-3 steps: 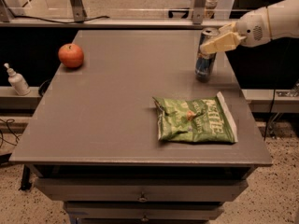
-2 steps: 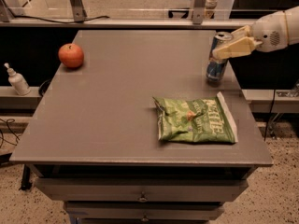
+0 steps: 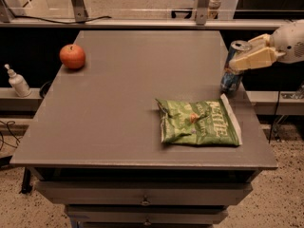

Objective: Move redbull can near green jalapeno chip bag

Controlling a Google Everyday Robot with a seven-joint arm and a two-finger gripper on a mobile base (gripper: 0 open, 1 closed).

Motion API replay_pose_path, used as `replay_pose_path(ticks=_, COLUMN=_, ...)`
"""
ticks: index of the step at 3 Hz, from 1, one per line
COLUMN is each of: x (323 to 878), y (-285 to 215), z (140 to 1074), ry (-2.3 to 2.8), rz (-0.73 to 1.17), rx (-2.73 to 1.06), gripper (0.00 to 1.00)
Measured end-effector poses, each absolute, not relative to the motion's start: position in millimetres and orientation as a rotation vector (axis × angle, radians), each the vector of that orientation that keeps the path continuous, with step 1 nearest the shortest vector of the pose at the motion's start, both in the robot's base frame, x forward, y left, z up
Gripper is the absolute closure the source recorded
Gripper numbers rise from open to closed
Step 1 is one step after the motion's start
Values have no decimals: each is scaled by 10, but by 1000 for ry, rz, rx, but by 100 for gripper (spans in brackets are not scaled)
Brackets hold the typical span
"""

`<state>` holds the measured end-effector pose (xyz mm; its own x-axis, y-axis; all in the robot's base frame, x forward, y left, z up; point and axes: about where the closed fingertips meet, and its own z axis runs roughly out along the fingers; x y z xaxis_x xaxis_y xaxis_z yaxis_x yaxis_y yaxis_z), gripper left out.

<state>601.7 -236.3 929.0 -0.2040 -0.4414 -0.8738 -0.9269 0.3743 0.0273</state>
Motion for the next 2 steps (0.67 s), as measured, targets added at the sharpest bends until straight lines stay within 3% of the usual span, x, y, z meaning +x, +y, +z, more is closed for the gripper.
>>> replay_pose_path(ticks=1, x=5880, y=-2262, z=9194, ry=1787, rz=758, rx=-1208, gripper=100)
replay_pose_path(ticks=2, x=5805, y=-2118, z=9133, ry=1766, rz=782, rx=-1234, gripper=82)
